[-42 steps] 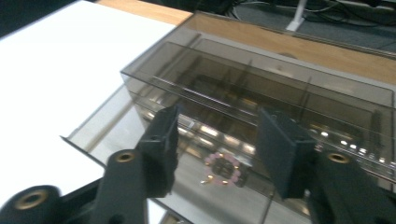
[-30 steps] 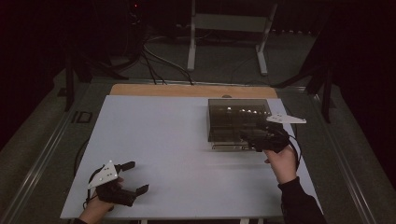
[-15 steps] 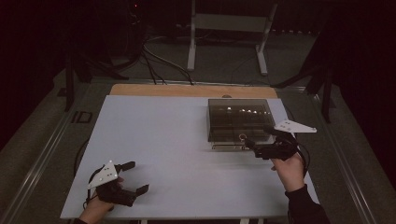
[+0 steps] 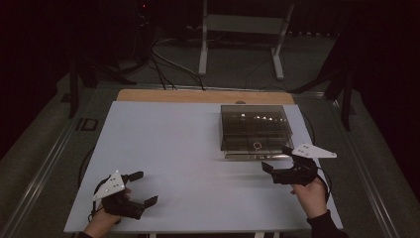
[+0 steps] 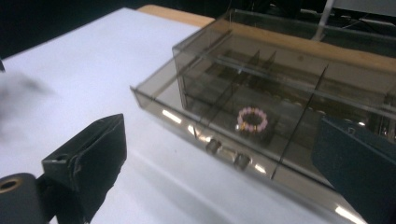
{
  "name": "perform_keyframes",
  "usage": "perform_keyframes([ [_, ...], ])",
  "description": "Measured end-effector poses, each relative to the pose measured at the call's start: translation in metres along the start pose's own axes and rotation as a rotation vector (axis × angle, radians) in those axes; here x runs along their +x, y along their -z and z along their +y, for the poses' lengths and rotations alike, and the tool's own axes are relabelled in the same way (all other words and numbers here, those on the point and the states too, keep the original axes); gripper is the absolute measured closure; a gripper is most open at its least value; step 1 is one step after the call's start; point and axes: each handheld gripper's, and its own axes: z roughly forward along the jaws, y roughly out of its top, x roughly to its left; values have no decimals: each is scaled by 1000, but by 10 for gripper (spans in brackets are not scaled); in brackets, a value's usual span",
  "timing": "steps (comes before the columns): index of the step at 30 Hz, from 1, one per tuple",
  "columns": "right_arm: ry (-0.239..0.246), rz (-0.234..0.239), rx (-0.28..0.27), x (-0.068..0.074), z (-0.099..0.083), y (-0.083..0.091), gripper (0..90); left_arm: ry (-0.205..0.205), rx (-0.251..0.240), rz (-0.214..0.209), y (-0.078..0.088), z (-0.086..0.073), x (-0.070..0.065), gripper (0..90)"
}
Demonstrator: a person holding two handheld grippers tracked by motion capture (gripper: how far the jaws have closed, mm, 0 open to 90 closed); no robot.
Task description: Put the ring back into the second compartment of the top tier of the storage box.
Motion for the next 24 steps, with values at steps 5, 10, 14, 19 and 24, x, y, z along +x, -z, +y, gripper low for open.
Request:
perform_keyframes([
  [5,4,3,2,0,-10,0,35,-1,0,2,0,0,0,0],
  [10,20,21,2,3,-21,1,35,-1,0,2,0,0,0,0],
  [14,23,23,-7,2,-32,1,35,0,-1,0,0,0,0,0],
  [19,16,24,15,0,-43,-2,36,1,1,-1,0,0,0,0],
  [24,-16,40,58,-4,-56,-11,36,-1,5,-1,0,0,0,0],
])
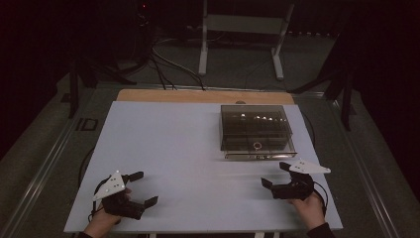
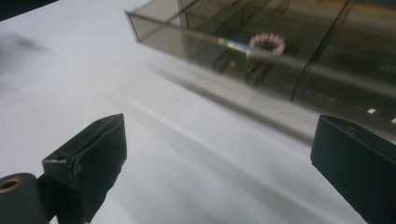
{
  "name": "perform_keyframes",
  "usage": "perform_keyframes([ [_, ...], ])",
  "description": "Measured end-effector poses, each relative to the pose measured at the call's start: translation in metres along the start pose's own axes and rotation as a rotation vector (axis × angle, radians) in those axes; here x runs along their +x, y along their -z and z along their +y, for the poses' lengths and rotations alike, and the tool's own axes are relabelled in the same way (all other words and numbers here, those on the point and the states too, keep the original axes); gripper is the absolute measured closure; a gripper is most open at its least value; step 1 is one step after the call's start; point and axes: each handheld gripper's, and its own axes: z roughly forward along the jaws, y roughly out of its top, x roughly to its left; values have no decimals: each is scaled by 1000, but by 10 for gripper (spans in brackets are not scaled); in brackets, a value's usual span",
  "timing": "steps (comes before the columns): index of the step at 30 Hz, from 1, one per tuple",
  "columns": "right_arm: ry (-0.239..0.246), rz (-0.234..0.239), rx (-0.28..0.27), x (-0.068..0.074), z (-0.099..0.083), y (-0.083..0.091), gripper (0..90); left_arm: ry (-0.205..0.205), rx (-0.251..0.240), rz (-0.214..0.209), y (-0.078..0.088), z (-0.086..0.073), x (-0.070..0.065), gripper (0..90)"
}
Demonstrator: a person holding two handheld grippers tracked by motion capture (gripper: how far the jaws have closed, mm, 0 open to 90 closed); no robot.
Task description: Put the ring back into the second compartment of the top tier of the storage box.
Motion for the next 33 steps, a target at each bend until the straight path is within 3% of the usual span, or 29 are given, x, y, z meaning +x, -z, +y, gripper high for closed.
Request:
perform_keyframes([
  [10,-26,-26,34,-11,-10,-8,36,1,-2,-2,0,0,0,0],
  [18,-70,-95,18,-20,-14,-8,37,5,-2,-1,0,0,0,0],
  [33,-54,-94,10,-17,-13,-8,51,6,-2,-3,0,0,1,0],
])
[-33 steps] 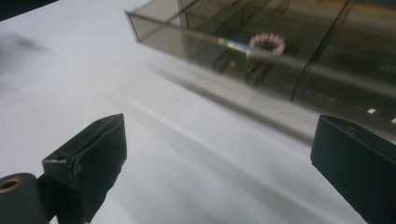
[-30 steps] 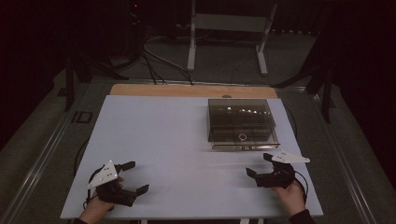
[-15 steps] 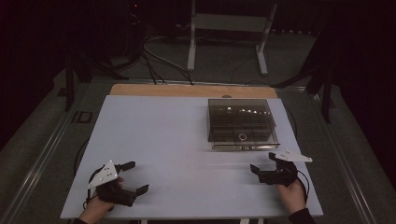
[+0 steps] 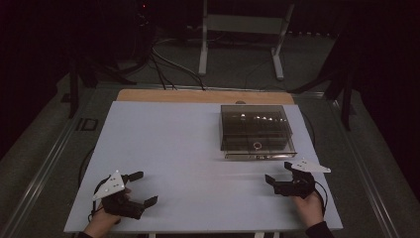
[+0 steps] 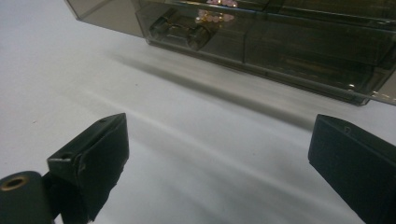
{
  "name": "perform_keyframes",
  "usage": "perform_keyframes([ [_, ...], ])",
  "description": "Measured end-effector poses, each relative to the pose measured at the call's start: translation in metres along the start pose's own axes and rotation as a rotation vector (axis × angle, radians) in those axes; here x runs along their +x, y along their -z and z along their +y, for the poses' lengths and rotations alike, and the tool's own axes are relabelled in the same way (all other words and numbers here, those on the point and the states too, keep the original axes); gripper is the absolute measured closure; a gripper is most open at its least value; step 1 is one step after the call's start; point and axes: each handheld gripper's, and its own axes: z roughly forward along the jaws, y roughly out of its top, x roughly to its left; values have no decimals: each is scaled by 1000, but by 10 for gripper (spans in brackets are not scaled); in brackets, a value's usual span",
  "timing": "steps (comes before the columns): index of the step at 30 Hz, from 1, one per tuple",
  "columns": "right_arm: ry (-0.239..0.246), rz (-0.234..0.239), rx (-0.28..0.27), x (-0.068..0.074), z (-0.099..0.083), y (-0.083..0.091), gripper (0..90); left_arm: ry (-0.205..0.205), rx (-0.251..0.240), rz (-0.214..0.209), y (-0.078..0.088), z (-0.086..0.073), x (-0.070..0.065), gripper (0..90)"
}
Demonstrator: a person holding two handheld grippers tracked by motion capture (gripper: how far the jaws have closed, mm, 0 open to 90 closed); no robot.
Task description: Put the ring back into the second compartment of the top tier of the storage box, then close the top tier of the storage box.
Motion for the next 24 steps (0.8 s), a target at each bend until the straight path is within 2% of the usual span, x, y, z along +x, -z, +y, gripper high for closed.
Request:
perform_keyframes([
  [9,13,12,17,3,0,-2,51,0,-1,-1,0,0,0,0],
  [24,4,23,20,1,0,0,51,-1,1,-3,-1,0,0,0],
])
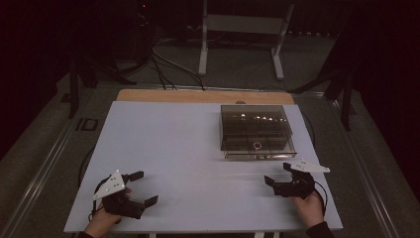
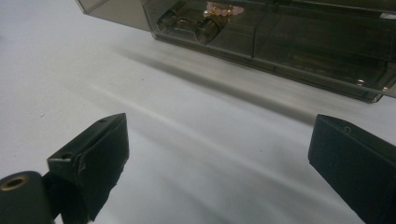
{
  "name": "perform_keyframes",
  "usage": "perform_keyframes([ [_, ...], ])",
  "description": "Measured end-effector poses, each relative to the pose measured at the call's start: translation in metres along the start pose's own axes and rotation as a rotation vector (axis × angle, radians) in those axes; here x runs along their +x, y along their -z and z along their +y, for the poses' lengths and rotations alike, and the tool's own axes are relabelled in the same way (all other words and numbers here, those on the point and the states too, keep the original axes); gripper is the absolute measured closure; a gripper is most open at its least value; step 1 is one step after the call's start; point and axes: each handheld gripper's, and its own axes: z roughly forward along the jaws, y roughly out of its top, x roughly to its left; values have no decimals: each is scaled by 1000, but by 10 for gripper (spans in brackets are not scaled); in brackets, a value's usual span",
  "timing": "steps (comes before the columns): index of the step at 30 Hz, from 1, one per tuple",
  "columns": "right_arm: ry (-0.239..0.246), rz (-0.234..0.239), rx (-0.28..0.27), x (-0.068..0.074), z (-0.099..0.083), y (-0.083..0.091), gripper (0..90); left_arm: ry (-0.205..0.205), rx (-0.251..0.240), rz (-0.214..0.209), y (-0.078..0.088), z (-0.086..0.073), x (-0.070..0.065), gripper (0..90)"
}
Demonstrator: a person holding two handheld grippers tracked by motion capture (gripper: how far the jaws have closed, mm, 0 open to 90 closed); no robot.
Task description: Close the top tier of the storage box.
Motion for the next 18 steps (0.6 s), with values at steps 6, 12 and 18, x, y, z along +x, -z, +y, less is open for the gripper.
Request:
perform_keyframes([
  [6,10,-1,8,1,1,-1,51,2,-3,-1,0,0,0,0],
  [12,9,-3,4,1,1,0,51,2,-2,0,0,0,0,0],
  [18,22,-29,18,2,3,2,51,3,-2,-1,-1,0,0,0],
])
